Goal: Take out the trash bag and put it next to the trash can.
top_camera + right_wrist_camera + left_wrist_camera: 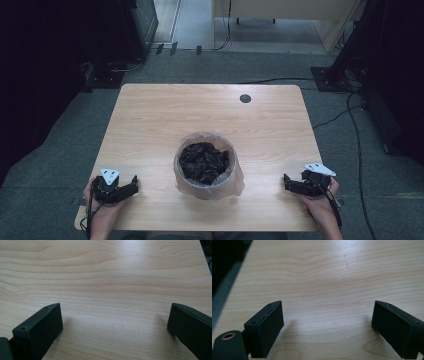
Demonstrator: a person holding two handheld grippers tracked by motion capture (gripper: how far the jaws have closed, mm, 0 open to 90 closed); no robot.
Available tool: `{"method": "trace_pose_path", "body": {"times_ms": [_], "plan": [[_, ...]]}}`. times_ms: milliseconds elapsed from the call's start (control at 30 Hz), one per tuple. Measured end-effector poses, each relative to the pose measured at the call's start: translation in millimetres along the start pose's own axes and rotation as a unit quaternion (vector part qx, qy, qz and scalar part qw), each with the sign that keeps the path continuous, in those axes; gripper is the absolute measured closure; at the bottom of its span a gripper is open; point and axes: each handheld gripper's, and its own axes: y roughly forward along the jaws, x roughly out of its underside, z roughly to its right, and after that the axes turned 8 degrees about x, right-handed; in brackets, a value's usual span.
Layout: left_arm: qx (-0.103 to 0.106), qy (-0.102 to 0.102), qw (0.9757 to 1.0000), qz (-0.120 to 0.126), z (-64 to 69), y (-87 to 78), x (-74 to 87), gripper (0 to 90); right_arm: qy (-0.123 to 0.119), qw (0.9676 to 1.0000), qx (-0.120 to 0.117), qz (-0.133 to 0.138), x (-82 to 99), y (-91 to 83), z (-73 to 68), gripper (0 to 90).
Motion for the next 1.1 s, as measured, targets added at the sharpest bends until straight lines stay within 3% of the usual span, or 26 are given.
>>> {"method": "trace_pose_path", "body": {"times_ms": [267,367,467,633,767,867,967,1100], "plan": [[0.060,-0.004,0.9982,0.002,23.6,0.3,-5.2,14.2,-0.001,1.0000,0.000,0.000,-1.0,1.0,-0.4,0.0],[0.095,-0.014,0.9954,0.002,36.5,2.5,-8.7,14.1,-0.001,1.0000,0.000,0.000,-1.0,1.0,-0.5,0.0],[0.113,-0.006,0.9935,0.000,51.2,4.3,-11.5,14.2,-0.001,1.0000,0.000,0.000,-1.0,1.0,-0.5,0.0],[0.145,0.026,0.9890,-0.013,80.6,7.2,-12.8,14.1,-0.001,1.0000,0.000,0.000,-1.0,1.0,-0.4,0.0],[0.148,0.049,0.9875,-0.023,93.1,8.6,-11.6,14.1,-0.001,1.0000,0.000,0.000,-1.0,1.0,-0.4,0.0],[0.153,0.055,0.9864,-0.025,99.1,8.0,-11.7,14.1,-0.001,1.0000,0.000,0.000,-1.0,1.0,-0.4,0.0],[0.162,0.064,0.9845,-0.023,108.5,7.9,-12.3,14.1,-0.001,1.0000,0.000,0.000,-1.0,1.0,-0.4,0.0],[0.165,0.063,0.9843,-0.007,118.0,7.5,-16.1,14.2,-0.001,1.0000,0.000,0.000,-1.0,1.0,-0.5,0.0]]}}
